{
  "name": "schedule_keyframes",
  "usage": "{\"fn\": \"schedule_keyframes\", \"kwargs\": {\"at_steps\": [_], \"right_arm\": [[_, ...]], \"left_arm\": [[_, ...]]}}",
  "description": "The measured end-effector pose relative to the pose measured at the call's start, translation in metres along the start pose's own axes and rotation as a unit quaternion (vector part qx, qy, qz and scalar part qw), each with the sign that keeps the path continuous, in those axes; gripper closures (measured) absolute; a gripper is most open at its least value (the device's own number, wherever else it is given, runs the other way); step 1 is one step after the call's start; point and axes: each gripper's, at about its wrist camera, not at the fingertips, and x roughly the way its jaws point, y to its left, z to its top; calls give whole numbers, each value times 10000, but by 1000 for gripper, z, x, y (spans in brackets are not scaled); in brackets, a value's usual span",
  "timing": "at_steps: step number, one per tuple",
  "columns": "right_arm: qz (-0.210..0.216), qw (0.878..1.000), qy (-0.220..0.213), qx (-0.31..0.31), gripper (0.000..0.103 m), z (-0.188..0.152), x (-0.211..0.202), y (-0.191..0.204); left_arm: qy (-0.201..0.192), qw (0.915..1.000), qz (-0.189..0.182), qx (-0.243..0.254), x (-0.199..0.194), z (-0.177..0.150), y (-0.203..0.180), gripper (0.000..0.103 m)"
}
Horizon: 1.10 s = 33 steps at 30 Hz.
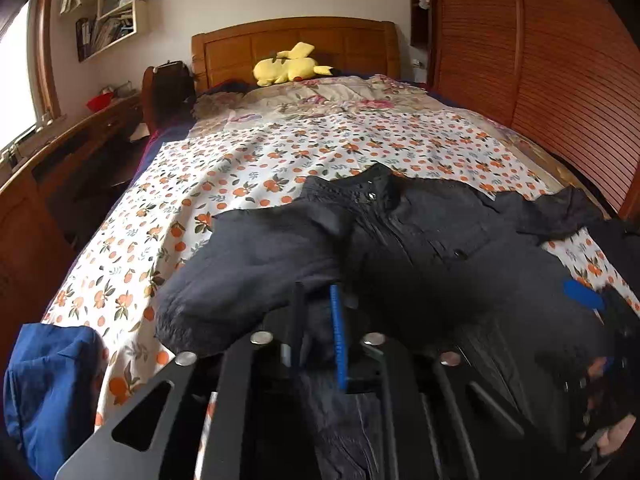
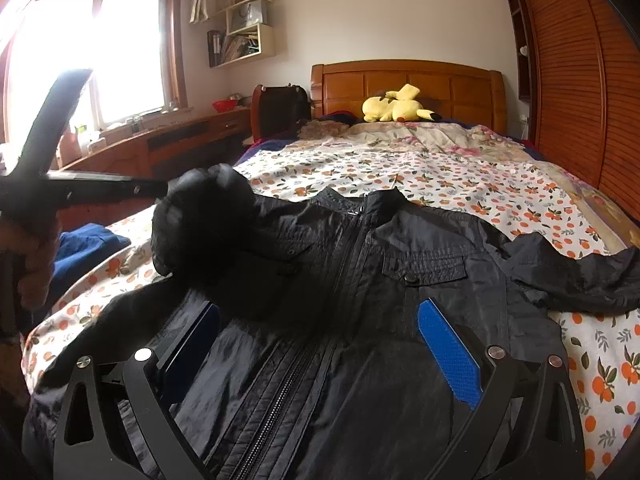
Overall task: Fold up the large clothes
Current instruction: 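Carry the sleeve with the left tool across the jacket body toward the other sleeve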
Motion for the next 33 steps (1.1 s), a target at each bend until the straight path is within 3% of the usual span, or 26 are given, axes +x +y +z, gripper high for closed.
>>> {"fn": "schedule_keyframes", "kwargs": {"at_steps": [2,7,14,24,26,33], "right_arm": [[24,10000,-21,-12,7,2,-1,1],[78,9999,-19,-67,7,2,2,8],[109,9998,53,-151,7,-1,8,16],[118,9997,161,-171,7,-4,21,18],[128,9996,181,-165,7,-5,24,17],[145,9995,219,-155,7,-6,25,18]], "left_arm": [[-75,9999,-78,-21,-10,-7,1,67],[-214,9997,56,-83,-22,-16,16,51],[52,9987,372,-351,11,-23,65,32],[612,9926,519,-909,82,-35,122,28],[675,9910,509,-1035,94,-36,130,17],[833,9872,419,-1292,119,-39,142,13]]}}
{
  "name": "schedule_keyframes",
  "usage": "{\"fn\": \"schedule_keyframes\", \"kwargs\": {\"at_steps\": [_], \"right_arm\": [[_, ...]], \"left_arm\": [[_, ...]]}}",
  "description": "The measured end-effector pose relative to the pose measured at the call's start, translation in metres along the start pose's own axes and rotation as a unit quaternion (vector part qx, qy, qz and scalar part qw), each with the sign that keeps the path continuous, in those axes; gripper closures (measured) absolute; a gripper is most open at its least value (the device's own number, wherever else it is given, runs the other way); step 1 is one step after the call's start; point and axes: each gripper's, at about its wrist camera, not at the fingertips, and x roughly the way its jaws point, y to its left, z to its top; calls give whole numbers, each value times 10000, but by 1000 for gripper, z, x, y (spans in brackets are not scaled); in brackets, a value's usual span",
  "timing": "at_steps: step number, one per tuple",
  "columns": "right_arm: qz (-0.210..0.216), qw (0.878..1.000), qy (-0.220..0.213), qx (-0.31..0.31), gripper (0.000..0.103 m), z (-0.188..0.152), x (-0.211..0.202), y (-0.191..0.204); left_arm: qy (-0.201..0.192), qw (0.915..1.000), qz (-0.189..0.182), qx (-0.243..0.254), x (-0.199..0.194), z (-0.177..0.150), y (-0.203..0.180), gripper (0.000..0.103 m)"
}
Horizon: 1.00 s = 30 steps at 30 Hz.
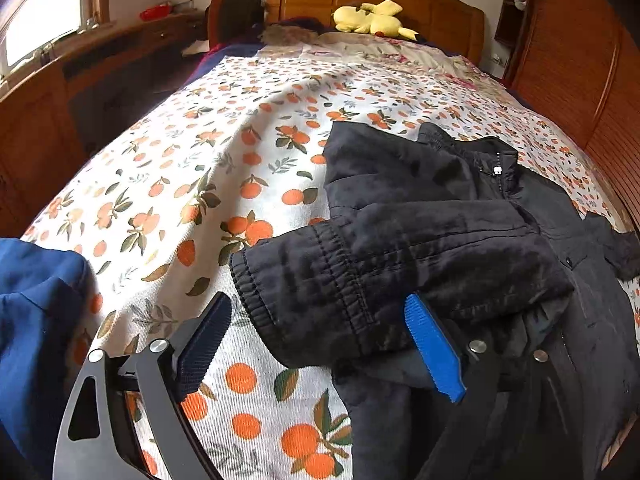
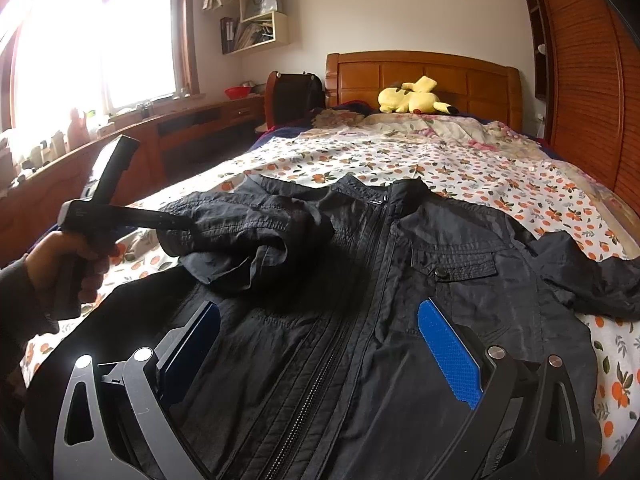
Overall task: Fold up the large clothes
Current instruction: 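Carry the sleeve with the left tool across the jacket body toward the other sleeve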
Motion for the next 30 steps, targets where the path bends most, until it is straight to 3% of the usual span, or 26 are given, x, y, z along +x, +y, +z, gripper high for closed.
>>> {"fn": "schedule_keyframes", "kwargs": {"at_steps": [6,8,9,10,11,14,23,30], "right_arm": [[1,10000,1,12,7,0,0,0],[-3,10000,4,4,7,0,-1,0],[-4,10000,1,10,7,0,-1,0],[-7,10000,-3,6,7,0,-1,0],[-6,10000,-9,8,7,0,-1,0],[-48,10000,-30,-34,7,-1,-4,0],[-250,9994,-220,-15,7,2,-32,-10],[-409,9984,-380,42,7,6,-55,-21]], "left_arm": [[62,10000,-64,-22,12,5,1,17],[148,9996,-249,-28,15,6,-1,46],[188,9994,-300,-27,16,7,-3,53],[221,9991,-348,-3,16,7,-6,79],[229,9992,-331,38,15,8,-10,94],[-18,9996,-161,248,-4,10,-24,94],[-733,9916,-519,934,-103,9,-100,94],[-999,9829,-829,1305,-160,-23,-151,94]]}}
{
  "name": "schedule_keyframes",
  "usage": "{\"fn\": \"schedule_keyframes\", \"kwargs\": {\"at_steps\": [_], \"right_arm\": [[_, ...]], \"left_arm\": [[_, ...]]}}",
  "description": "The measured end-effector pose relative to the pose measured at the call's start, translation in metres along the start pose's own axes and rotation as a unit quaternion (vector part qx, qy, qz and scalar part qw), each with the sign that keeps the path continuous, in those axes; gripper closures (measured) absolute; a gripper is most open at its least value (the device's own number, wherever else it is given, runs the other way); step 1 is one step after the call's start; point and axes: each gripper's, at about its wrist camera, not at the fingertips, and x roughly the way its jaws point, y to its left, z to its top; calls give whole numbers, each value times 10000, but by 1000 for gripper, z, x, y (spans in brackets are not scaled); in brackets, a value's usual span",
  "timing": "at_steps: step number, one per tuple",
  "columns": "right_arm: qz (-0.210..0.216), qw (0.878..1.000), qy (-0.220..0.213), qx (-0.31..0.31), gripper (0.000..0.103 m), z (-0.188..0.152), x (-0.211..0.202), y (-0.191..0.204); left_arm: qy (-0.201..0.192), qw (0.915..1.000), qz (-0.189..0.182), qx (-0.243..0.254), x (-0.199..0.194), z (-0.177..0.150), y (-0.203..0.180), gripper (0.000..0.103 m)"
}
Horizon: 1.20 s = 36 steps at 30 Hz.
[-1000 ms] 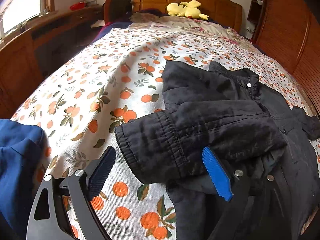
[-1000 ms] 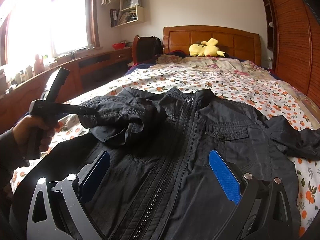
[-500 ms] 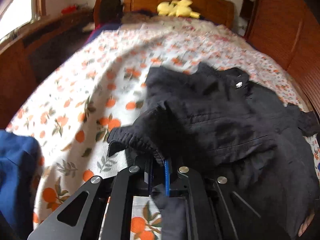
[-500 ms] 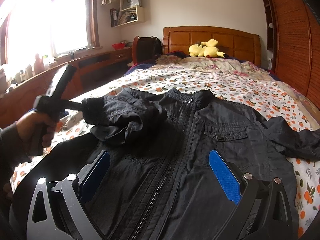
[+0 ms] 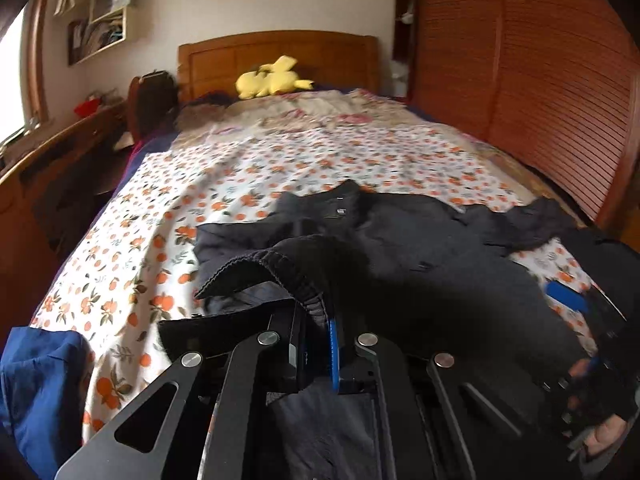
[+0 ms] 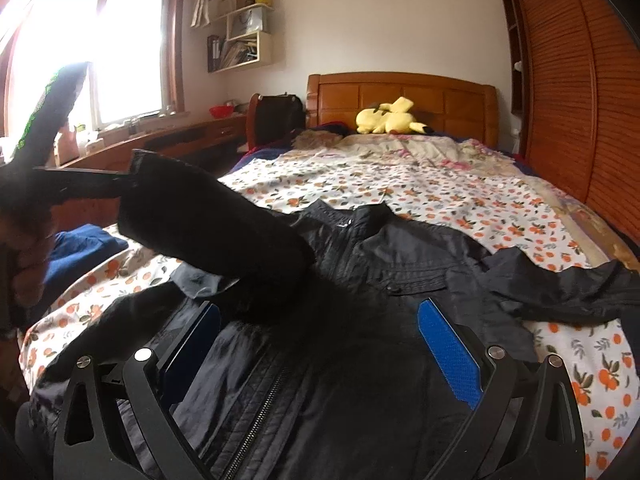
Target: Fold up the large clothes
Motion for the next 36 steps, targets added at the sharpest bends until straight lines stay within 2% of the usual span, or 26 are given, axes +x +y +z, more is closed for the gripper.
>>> {"fn": "schedule_keyframes", "kwargs": {"at_steps": [4,5,10,12,17,22,28,30,32,36], "right_arm": [[-56,10000,-31,36,7,2,-7,-4],[-57,10000,-35,42,7,2,-9,-4],[-42,10000,16,-9,7,-1,-14,-2],[-50,10000,39,-46,7,-2,-14,1],[-11,9999,92,-142,7,-4,-13,10],[94,9996,130,-238,7,-4,-9,23],[404,9981,249,-380,7,-8,-2,48],[542,9972,323,-411,7,-11,3,59],[684,9960,383,-434,7,-13,7,71],[928,9924,539,-603,7,-20,16,98]], "left_arm": [[-11,9999,-132,69,-21,-22,-25,93],[2,9999,-153,76,-25,-28,-30,90],[34,9997,-167,180,-36,-64,-42,88],[65,9997,-206,104,-38,-79,-39,79],[60,9993,-314,-207,-51,-110,-28,48],[104,9991,-272,-311,-64,-135,-16,41],[-71,9993,107,-352,-79,-152,4,30],[-181,9987,223,-420,-85,-155,13,24],[-325,9977,370,-468,-91,-157,20,13],[-515,9949,429,-752,-101,-164,38,5]]}}
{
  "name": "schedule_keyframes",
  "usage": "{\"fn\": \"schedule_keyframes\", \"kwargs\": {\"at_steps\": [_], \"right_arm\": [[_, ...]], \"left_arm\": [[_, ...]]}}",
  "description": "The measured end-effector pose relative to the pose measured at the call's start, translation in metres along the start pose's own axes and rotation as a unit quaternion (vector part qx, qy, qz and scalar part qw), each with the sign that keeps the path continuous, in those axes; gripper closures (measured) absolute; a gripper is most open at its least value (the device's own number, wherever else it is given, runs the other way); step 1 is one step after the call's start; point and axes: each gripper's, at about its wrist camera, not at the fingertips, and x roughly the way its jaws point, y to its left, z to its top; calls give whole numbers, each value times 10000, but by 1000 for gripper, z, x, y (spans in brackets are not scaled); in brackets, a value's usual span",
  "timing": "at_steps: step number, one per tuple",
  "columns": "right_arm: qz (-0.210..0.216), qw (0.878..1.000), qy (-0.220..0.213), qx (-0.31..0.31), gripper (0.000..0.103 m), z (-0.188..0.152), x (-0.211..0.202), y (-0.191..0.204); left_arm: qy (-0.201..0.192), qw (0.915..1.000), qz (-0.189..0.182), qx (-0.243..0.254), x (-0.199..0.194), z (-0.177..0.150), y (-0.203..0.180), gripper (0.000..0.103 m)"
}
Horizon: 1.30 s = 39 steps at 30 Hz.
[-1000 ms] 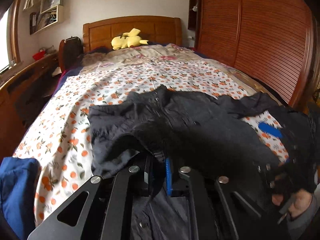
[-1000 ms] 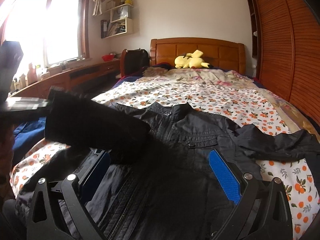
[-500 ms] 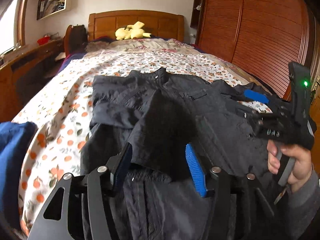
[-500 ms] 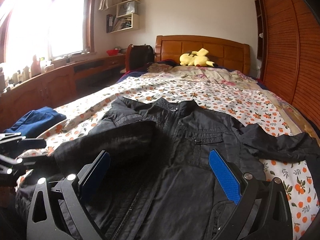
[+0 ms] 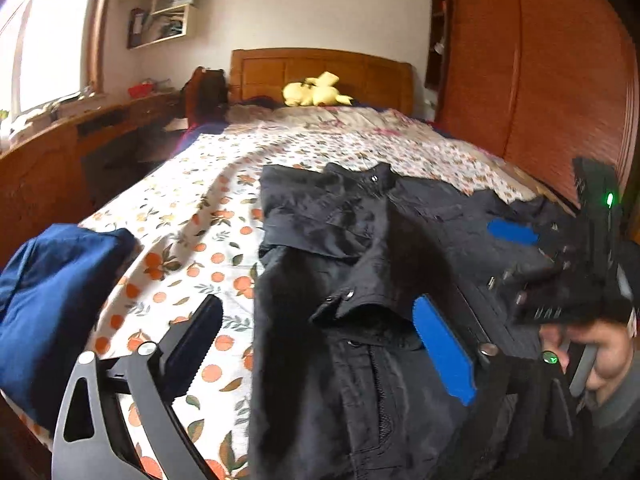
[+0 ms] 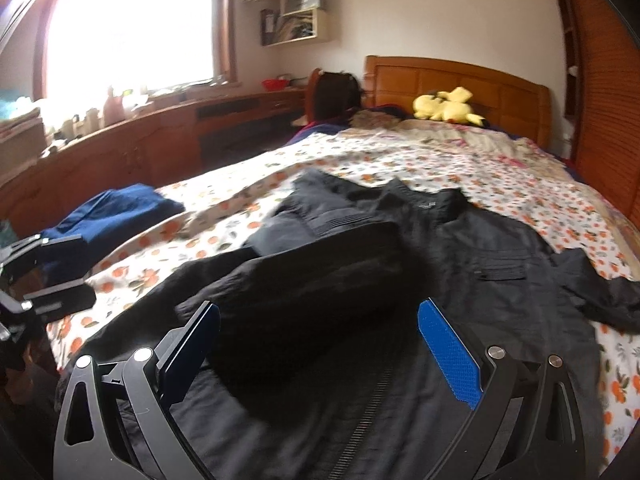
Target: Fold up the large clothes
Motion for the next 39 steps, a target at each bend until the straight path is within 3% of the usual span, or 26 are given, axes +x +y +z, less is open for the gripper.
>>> {"fn": "schedule_keyframes", "kwargs": {"at_steps": [6,13,16,18,19,21,22,31,39], "right_arm": [[285,9988,328,-223,7,-9,23,28],[253,9973,592,-360,8,-19,42,37],[271,9962,740,-362,18,-22,49,37],[261,9956,808,-388,52,-23,51,37],[256,9956,808,-394,60,-24,51,37],[267,9960,756,-391,94,-24,45,35],[309,9964,702,-355,99,-24,39,32],[410,9989,219,-68,101,-19,-19,-4],[116,9993,-127,337,101,-28,-72,-49]], "left_arm": [[16,9998,133,-176,-1,-6,19,3],[2,9992,267,-281,-3,-10,34,3],[-19,9991,266,-316,-6,-11,36,3],[-26,9992,268,-308,-6,-11,35,3],[-31,9992,262,-296,-6,-11,34,3],[-35,9993,258,-261,-6,-11,31,3],[-36,9994,245,-239,-6,-12,29,3],[-78,9999,63,-121,-5,-10,11,3],[-104,9999,-108,44,1,-6,-13,3]]}}
